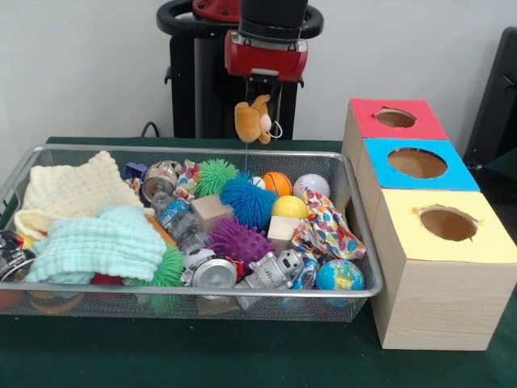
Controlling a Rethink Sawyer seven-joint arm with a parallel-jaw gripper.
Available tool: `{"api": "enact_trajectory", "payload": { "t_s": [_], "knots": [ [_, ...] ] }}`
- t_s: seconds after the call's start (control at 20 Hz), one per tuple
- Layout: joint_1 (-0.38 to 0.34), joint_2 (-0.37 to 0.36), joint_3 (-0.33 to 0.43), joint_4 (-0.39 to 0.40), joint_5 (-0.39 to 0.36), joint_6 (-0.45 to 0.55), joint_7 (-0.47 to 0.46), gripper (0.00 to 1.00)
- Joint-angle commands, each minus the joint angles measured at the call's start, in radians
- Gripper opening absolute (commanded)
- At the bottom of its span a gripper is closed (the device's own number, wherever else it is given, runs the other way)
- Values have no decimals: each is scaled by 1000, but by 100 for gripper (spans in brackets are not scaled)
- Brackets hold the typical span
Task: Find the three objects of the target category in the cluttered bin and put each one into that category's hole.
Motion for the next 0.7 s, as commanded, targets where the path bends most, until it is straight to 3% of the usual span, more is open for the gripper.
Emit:
{"api": "enact_trajectory", "payload": {
  "t_s": [0.05,0.7],
  "knots": [
    [15,-54,77,124,52,80,111,0],
    [73,-64,74,173,116,59,156,0]
  ]
}}
